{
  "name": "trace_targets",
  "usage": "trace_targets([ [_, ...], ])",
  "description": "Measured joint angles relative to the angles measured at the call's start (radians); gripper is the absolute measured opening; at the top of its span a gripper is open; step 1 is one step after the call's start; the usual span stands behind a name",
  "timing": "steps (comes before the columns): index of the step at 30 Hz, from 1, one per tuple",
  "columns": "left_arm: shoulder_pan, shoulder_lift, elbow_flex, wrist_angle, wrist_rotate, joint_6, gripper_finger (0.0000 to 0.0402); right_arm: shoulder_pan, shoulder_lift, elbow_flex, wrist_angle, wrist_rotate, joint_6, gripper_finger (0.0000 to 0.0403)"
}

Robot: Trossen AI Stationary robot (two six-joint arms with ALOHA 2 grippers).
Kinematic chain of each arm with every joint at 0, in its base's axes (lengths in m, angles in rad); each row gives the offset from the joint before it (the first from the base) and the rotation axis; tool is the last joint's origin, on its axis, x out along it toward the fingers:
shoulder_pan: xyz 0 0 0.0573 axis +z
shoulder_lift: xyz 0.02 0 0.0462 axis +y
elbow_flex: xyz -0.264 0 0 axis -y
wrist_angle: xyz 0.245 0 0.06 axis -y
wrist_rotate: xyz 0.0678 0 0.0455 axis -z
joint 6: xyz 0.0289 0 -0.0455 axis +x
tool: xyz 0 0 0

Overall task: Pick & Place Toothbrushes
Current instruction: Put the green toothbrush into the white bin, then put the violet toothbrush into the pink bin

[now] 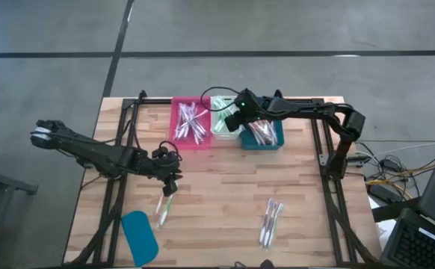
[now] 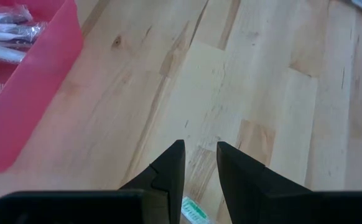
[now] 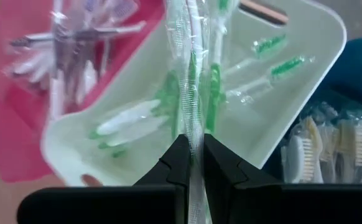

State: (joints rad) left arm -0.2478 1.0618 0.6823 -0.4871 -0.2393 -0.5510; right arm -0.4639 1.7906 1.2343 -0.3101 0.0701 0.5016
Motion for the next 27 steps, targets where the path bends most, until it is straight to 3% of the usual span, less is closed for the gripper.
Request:
trace_targets([
  [15, 0.001, 0.000, 0.000, -0.001, 0.002, -0.001, 0.0096, -0.008, 0.091, 0.090, -0.031, -0.056, 0.052, 0.0026],
  [27, 0.000, 0.000, 0.000, -0.007, 0.005, -0.002, 0.0096, -0.012, 0.089, 0.099, -0.060, -0.052, -0.024, 0.0160],
])
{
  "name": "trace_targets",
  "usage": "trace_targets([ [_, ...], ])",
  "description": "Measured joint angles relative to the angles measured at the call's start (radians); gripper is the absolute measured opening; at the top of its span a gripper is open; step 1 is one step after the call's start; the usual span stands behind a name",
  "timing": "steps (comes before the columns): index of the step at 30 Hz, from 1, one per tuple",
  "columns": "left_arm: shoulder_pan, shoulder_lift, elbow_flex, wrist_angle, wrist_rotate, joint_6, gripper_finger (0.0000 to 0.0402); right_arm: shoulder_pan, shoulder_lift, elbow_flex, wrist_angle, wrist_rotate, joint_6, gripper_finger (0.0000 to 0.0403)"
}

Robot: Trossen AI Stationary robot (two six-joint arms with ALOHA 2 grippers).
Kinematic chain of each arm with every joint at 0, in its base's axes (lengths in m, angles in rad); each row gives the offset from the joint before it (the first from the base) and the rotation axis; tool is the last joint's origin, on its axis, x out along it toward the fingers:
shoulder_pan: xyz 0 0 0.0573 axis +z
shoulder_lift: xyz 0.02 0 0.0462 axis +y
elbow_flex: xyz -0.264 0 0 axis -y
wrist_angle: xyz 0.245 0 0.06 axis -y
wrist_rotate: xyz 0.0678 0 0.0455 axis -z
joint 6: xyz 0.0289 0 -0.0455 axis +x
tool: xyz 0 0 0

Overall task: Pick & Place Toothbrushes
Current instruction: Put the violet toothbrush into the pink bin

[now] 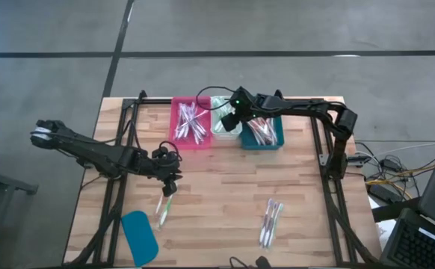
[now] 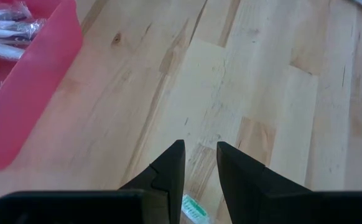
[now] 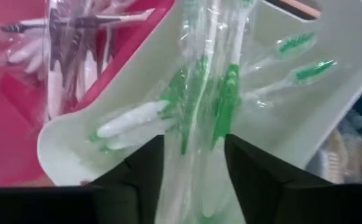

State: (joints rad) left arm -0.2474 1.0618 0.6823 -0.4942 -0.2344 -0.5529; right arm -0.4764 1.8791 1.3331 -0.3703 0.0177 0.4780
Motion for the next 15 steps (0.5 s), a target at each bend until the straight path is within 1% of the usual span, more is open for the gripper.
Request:
trace_targets([
  [3, 0.000, 0.000, 0.000, 0.000, 0.000, 0.000, 0.0096, -0.002, -0.018, 0.037, -0.057, -0.001, -0.027, 0.0189],
  [7, 0.000, 0.000, 0.000, -0.004, 0.001, 0.000, 0.0096, 0.017, -0.060, 0.090, -0.196, -0.019, -0.059, 0.0216],
  [12, 0.000, 0.000, 0.000, -0.010, 0.001, 0.004, 0.0096, 0.122, -0.135, 0.106, -0.359, -0.013, -0.086, 0.0225],
  [15, 0.000, 0.000, 0.000, -0.011, 0.001, 0.005, 0.0096, 0.217, -0.183, 0.089, -0.438, 0.034, -0.088, 0.0219],
])
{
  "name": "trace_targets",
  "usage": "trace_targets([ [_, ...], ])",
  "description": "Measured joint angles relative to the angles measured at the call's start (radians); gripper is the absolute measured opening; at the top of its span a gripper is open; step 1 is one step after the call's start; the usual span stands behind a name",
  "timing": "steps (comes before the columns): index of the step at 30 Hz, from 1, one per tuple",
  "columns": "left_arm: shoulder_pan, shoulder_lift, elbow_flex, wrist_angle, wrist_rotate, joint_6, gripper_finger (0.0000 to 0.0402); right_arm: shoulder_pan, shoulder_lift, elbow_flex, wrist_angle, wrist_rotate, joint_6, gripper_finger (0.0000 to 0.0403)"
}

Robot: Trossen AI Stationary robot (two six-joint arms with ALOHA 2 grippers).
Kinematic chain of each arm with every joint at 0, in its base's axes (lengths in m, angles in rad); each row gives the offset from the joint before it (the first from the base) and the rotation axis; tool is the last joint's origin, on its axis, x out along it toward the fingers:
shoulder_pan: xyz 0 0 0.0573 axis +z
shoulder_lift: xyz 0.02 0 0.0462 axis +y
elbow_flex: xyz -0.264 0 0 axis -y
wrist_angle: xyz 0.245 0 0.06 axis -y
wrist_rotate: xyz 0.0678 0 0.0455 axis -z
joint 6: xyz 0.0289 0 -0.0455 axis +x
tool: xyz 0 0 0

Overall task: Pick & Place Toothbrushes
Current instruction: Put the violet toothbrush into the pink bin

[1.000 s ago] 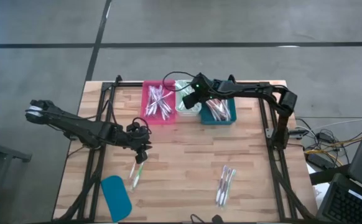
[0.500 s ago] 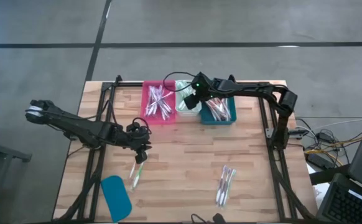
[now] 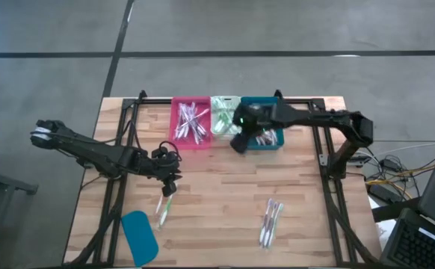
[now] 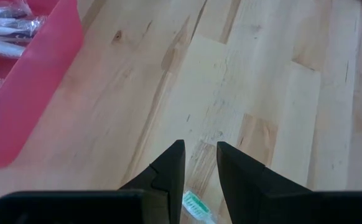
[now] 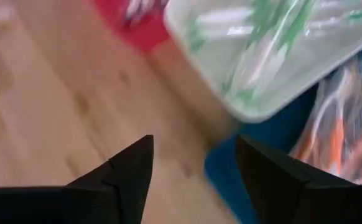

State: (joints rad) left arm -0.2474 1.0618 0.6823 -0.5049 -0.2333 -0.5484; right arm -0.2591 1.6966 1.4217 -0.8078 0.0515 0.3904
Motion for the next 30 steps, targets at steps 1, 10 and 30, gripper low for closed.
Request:
trace_targets([
  [1, 0.000, 0.000, 0.000, -0.001, 0.000, 0.000, 0.0096, 0.037, -0.015, -0.007, -0.023, 0.023, 0.000, 0.0216],
  [10, 0.000, 0.000, 0.000, -0.001, 0.000, 0.001, 0.0096, 0.439, -0.146, -0.105, -0.151, 0.186, 0.060, 0.0185],
  [30, 0.000, 0.000, 0.000, 0.007, -0.001, 0.003, 0.0096, 0.868, -0.043, -0.220, -0.046, 0.188, -0.425, 0.0104],
])
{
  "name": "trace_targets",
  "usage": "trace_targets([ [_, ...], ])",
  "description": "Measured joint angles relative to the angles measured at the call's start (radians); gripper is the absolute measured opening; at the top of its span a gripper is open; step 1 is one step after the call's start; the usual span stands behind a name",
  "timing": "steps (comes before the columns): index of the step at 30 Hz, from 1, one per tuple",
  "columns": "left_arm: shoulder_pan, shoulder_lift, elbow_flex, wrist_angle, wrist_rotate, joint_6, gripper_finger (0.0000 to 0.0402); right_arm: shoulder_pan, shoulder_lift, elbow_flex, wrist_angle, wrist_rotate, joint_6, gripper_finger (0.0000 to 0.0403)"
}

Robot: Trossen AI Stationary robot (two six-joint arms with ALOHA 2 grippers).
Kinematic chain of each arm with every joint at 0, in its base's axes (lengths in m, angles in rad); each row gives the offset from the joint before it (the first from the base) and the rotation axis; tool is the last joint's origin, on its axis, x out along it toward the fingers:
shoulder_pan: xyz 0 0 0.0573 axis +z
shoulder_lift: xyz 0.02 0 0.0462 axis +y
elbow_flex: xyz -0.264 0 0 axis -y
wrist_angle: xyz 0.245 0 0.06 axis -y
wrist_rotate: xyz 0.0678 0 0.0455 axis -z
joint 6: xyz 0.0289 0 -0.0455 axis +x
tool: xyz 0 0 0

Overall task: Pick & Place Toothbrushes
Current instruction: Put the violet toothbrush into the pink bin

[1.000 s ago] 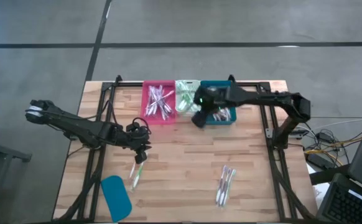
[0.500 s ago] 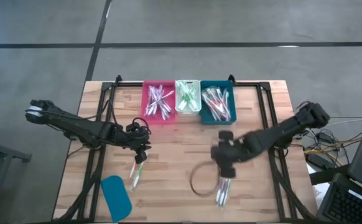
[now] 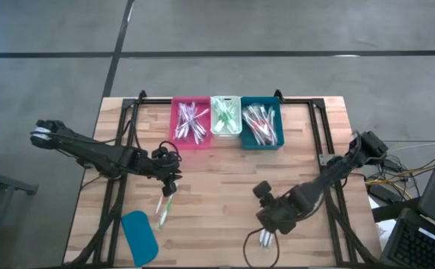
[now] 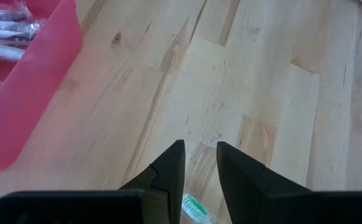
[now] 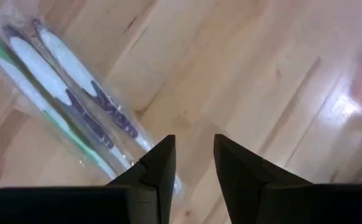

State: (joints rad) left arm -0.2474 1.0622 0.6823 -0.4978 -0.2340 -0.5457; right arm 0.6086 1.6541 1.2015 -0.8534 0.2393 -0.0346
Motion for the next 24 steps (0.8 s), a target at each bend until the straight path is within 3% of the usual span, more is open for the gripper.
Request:
trace_targets([
  [7, 0.000, 0.000, 0.000, 0.000, 0.000, 0.000, 0.0096, 0.004, 0.095, 0.050, -0.002, -0.058, -0.003, 0.0094],
  [24, 0.000, 0.000, 0.000, 0.001, 0.000, 0.000, 0.0097, 0.048, 0.226, 0.098, -0.005, -0.093, 0.007, 0.0175],
])
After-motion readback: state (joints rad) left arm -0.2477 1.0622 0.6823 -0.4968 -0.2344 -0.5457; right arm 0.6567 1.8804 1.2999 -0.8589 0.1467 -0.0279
